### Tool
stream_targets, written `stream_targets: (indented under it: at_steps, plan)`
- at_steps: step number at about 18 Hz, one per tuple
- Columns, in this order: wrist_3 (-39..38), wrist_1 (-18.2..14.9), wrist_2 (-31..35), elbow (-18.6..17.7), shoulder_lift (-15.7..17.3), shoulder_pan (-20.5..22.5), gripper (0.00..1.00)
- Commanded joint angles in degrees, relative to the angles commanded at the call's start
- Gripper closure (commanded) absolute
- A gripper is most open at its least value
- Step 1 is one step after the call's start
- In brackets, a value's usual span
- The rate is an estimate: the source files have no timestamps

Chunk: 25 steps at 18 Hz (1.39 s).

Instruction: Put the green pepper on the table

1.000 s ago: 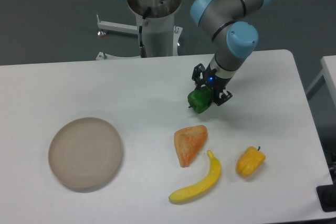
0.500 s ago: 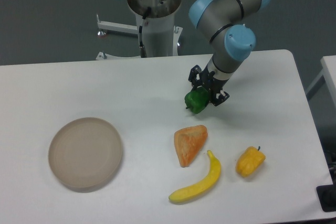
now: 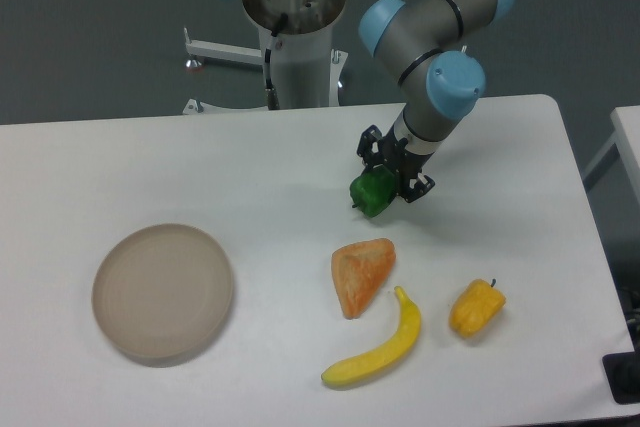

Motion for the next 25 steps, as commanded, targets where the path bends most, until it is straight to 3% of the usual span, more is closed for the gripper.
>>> stream_targets:
  at_steps: [25]
  plan:
    - [-0.09, 0.00, 0.00, 0.00, -0.44, 0.00, 0.55]
